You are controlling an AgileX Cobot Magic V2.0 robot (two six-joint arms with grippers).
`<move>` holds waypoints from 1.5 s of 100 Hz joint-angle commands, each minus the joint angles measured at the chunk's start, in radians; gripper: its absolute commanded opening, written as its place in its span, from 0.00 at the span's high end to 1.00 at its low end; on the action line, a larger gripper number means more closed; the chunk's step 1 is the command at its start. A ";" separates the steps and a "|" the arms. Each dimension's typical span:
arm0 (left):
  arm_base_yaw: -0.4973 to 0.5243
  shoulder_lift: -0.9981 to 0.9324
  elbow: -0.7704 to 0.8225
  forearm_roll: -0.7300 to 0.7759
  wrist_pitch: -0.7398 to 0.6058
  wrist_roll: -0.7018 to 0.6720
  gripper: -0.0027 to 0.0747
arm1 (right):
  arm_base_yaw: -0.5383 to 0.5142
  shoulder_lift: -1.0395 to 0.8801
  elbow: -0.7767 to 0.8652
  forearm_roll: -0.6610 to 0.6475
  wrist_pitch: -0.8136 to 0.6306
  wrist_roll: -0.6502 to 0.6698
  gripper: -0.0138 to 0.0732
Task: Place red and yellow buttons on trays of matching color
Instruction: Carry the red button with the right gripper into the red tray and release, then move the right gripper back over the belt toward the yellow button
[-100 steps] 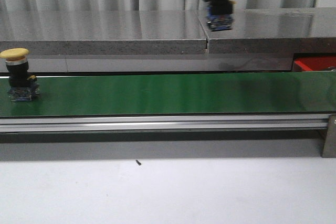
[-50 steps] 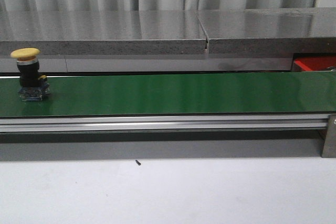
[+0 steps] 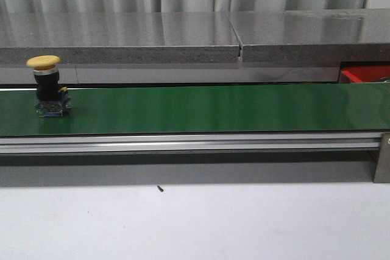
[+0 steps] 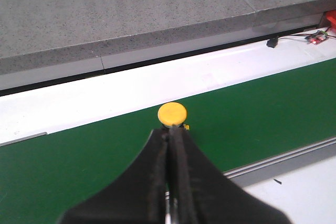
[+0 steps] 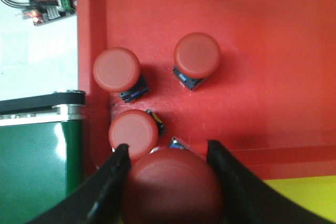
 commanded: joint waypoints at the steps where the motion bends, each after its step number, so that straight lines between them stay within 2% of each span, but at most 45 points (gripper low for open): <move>1: -0.007 0.003 -0.025 -0.023 -0.066 -0.011 0.99 | -0.013 -0.009 -0.023 0.017 -0.068 0.019 0.69; 39: -0.007 0.003 -0.025 -0.023 -0.066 -0.011 0.99 | -0.039 0.065 -0.023 0.022 -0.181 0.026 0.69; 62: -0.007 0.003 -0.025 -0.023 -0.066 -0.011 0.99 | -0.039 0.126 -0.024 0.113 -0.242 0.029 0.69; 92: -0.007 0.003 -0.025 -0.023 -0.070 -0.011 0.99 | -0.039 0.192 -0.024 0.124 -0.254 0.029 0.68; 99: -0.007 0.003 -0.025 -0.023 -0.070 -0.011 0.99 | -0.039 0.197 -0.024 0.124 -0.252 0.029 0.62; 114: -0.007 0.003 -0.025 -0.023 -0.070 -0.011 0.99 | -0.039 0.197 -0.024 0.124 -0.238 0.029 0.34; 119: -0.007 0.003 -0.025 -0.023 -0.070 -0.011 0.99 | -0.039 0.197 -0.025 0.124 -0.238 0.029 0.28; 150: -0.007 0.003 -0.025 -0.023 -0.072 -0.011 0.99 | -0.050 0.126 -0.025 0.112 -0.245 0.029 0.28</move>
